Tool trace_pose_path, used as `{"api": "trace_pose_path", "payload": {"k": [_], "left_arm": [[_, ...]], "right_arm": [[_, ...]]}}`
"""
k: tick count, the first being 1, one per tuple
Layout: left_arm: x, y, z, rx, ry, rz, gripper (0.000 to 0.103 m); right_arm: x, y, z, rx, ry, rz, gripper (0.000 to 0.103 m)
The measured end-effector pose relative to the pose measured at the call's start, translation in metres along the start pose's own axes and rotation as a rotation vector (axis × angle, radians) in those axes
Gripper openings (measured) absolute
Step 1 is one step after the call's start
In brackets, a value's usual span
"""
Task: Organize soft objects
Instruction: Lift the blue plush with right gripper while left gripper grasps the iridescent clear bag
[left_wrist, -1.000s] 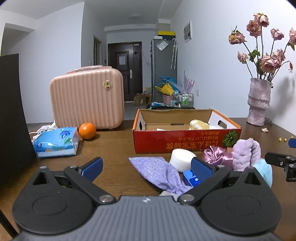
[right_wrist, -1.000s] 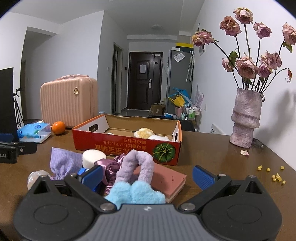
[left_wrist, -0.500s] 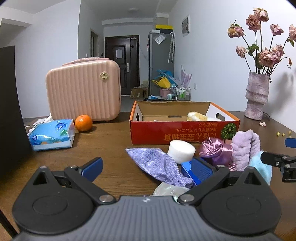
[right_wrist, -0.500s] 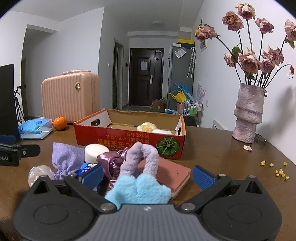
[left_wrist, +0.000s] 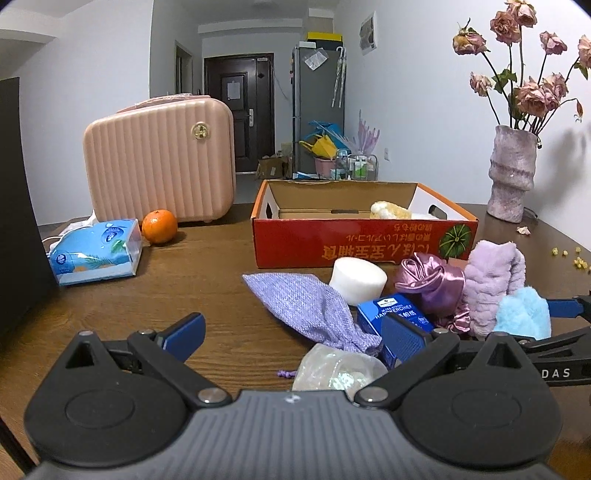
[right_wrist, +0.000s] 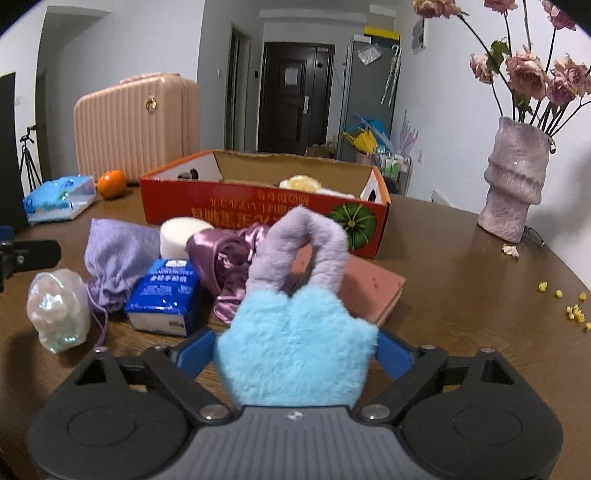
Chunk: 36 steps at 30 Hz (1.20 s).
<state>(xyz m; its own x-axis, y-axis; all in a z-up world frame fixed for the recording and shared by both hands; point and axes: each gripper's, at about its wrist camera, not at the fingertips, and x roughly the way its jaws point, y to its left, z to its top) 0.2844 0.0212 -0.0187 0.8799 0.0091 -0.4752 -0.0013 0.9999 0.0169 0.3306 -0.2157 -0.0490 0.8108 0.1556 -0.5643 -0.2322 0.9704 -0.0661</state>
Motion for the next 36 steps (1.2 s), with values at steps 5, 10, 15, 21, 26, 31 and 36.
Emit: {"api": "trace_pose_path", "payload": {"k": [5,10,15,21,26,31,36], "left_arm": [[0.002,-0.001,-0.001,0.004,0.009,-0.001,0.103],[0.002,-0.001,-0.001,-0.001,0.015,-0.003,0.103],[0.007,-0.006,-0.004,0.011,0.043,-0.014,0.103],[0.014,-0.013,-0.008,0.042,0.082,-0.041,0.103],[0.026,-0.019,-0.014,0.067,0.126,-0.035,0.103],[0.033,-0.012,-0.016,0.037,0.148,-0.023,0.103],[0.033,-0.009,-0.014,0.022,0.149,-0.035,0.095]], "right_arm": [[0.002,0.001,-0.002,-0.004,0.008,0.008,0.083],[-0.003,0.002,-0.002,-0.009,-0.002,0.022,0.066],[-0.016,-0.003,0.003,0.016,-0.047,0.041,0.066],[-0.028,-0.006,0.005,0.026,-0.095,0.056,0.066],[-0.036,-0.010,0.008,0.044,-0.131,0.056,0.066],[-0.038,-0.011,0.008,0.049,-0.138,0.062,0.066],[-0.039,-0.011,0.008,0.052,-0.139,0.064,0.066]]}}
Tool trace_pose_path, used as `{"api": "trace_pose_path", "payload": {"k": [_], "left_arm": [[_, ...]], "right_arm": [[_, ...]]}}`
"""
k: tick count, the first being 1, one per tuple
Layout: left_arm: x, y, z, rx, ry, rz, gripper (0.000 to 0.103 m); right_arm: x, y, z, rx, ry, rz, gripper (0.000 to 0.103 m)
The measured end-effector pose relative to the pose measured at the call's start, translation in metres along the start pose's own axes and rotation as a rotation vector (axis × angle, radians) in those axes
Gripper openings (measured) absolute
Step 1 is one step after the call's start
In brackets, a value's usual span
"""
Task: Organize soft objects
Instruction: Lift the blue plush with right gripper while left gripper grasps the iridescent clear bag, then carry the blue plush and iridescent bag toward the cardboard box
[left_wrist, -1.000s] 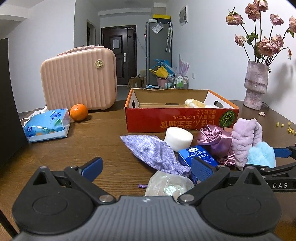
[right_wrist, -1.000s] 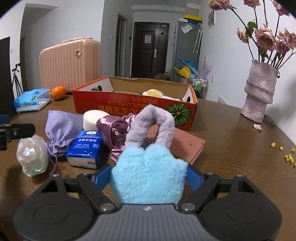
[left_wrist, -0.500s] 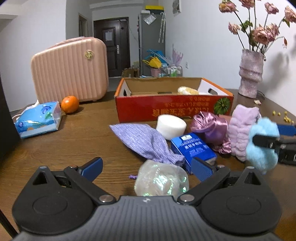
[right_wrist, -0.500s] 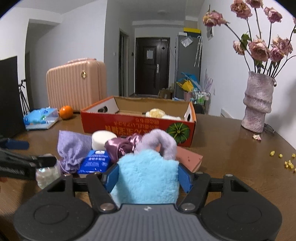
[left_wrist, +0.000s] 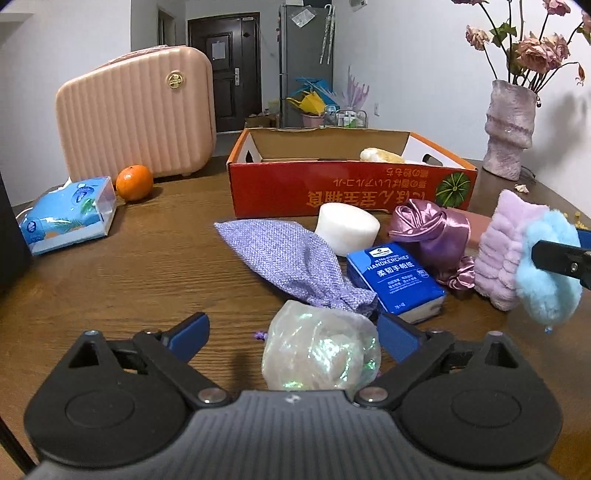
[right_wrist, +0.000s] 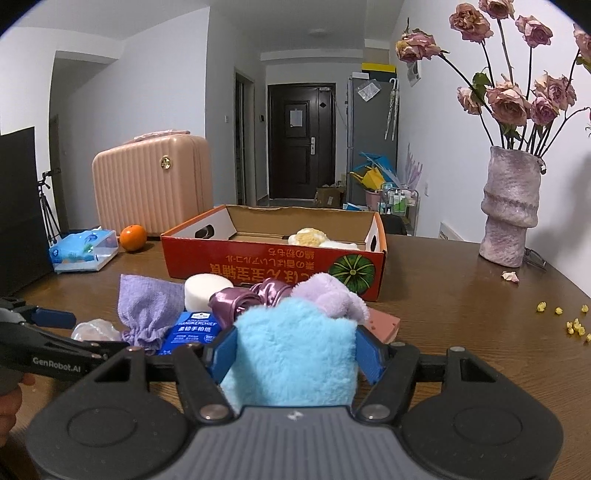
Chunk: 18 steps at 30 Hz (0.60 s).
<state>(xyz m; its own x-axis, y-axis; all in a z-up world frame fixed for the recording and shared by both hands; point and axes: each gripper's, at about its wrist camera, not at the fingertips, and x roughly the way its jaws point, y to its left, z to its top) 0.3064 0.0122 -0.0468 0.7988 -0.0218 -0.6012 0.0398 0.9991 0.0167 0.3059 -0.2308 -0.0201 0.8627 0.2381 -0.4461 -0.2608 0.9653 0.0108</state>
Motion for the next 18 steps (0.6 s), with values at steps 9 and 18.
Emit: {"api": "trace_pose_path", "payload": {"k": [9,18], "left_arm": [[0.004,0.004,-0.002,-0.023,0.057,-0.035,0.055],[-0.009,0.004,-0.006,-0.033,0.037,-0.035,0.050]], "right_arm": [[0.000,-0.002,0.000,0.007,-0.002,0.001,0.066],[-0.003,-0.003,0.000,0.012,-0.013,0.008,0.066]]}}
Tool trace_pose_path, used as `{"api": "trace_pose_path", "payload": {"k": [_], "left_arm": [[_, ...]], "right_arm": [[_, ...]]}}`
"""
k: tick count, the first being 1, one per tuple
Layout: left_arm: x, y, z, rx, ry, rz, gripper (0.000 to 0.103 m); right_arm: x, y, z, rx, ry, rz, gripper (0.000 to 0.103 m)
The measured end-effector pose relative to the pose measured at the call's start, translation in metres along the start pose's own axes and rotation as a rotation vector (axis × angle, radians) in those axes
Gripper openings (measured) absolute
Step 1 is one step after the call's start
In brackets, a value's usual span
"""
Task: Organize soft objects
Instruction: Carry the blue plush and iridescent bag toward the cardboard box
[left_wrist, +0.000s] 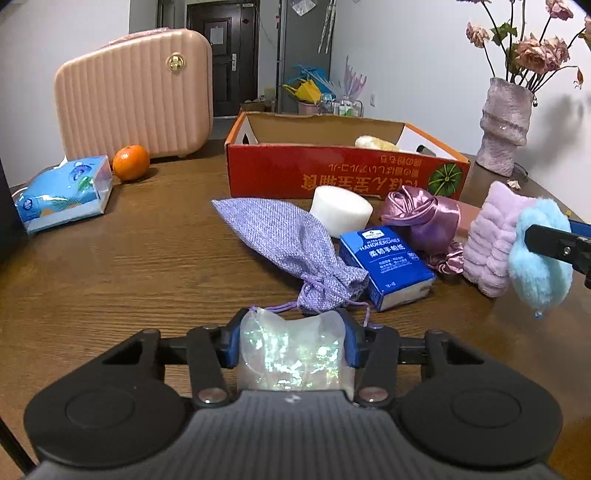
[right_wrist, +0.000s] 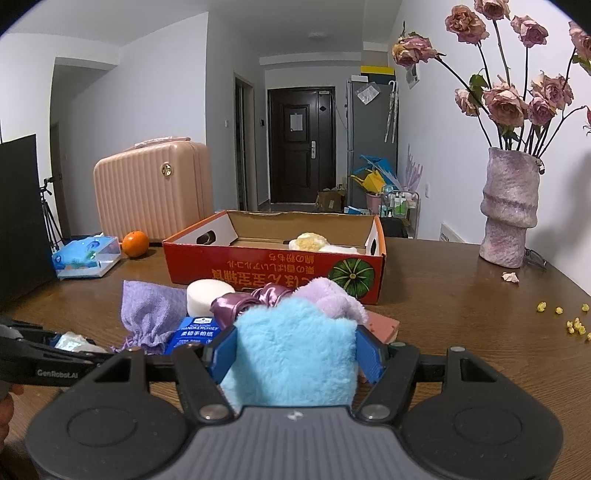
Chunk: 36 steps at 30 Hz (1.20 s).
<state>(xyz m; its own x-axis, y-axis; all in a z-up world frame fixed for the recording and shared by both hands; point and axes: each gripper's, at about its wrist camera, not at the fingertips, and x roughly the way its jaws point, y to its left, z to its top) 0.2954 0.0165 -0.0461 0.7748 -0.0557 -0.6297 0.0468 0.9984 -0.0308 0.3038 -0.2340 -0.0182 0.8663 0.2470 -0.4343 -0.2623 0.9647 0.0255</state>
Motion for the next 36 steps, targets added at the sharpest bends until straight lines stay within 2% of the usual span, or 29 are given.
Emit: {"api": "trace_pose_path", "payload": {"k": [7,21,36], "left_arm": [[-0.016,0.003,0.003,-0.016,-0.061,-0.001,0.049],[-0.031,-0.002,0.018,-0.010,-0.131,-0.013,0.044],[-0.039,-0.016,0.061,-0.002,-0.235,-0.032,0.043]], "right_arm": [[-0.004,-0.002,0.000,0.009,-0.014,-0.003,0.066],[-0.015,-0.001,0.011,0.009,-0.081,0.011,0.066],[-0.014,0.004,0.040,-0.013,-0.150,0.021,0.066]]}}
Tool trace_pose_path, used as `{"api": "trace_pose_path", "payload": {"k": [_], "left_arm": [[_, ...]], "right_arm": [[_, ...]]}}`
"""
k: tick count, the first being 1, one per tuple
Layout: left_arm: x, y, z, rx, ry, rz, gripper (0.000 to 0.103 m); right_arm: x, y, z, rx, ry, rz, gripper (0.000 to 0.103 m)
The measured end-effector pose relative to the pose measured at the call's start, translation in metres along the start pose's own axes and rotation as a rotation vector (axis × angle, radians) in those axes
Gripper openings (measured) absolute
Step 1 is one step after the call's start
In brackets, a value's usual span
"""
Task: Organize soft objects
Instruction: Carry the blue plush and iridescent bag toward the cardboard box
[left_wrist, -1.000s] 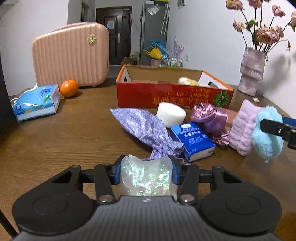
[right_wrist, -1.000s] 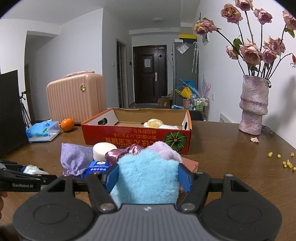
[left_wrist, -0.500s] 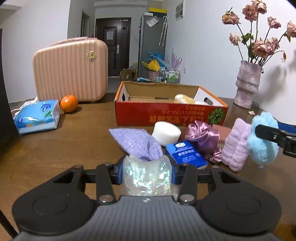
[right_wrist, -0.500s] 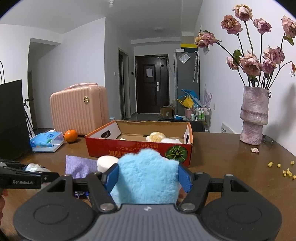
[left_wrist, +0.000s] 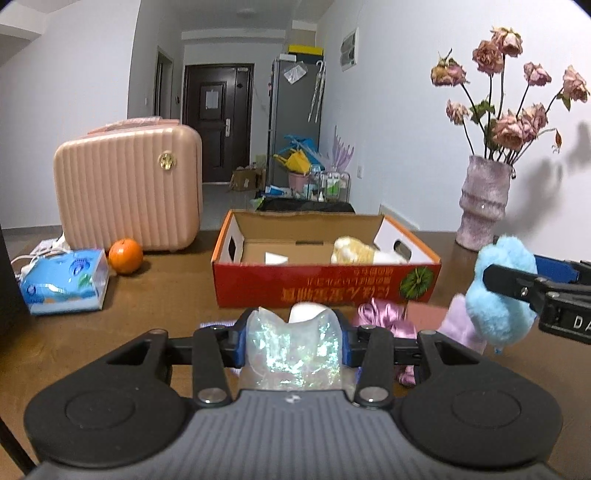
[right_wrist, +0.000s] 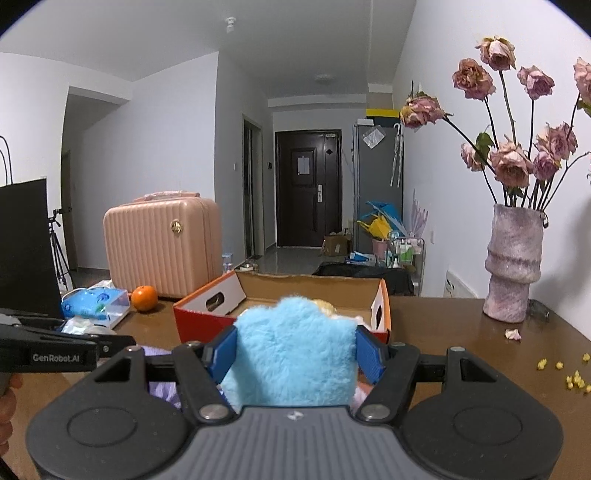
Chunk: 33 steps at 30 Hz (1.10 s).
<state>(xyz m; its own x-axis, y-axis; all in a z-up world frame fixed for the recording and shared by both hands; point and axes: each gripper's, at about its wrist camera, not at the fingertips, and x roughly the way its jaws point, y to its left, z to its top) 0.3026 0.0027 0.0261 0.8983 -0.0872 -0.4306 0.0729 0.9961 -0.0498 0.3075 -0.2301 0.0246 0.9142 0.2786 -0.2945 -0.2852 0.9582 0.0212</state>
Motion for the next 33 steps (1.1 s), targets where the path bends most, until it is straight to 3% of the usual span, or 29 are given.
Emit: {"api": "trace_pose_path", "payload": {"k": [22,33], "left_arm": [[0.056,-0.013,0.054,-0.059,-0.080,0.003,0.043],[0.095,-0.014,0.077,-0.085,-0.097,0.005,0.043]], "right_arm": [[0.054,-0.016,0.053,0.003,-0.088,0.001,0.066],[0.100,-0.035,0.069,0.012,-0.074,-0.021,0.066]]}}
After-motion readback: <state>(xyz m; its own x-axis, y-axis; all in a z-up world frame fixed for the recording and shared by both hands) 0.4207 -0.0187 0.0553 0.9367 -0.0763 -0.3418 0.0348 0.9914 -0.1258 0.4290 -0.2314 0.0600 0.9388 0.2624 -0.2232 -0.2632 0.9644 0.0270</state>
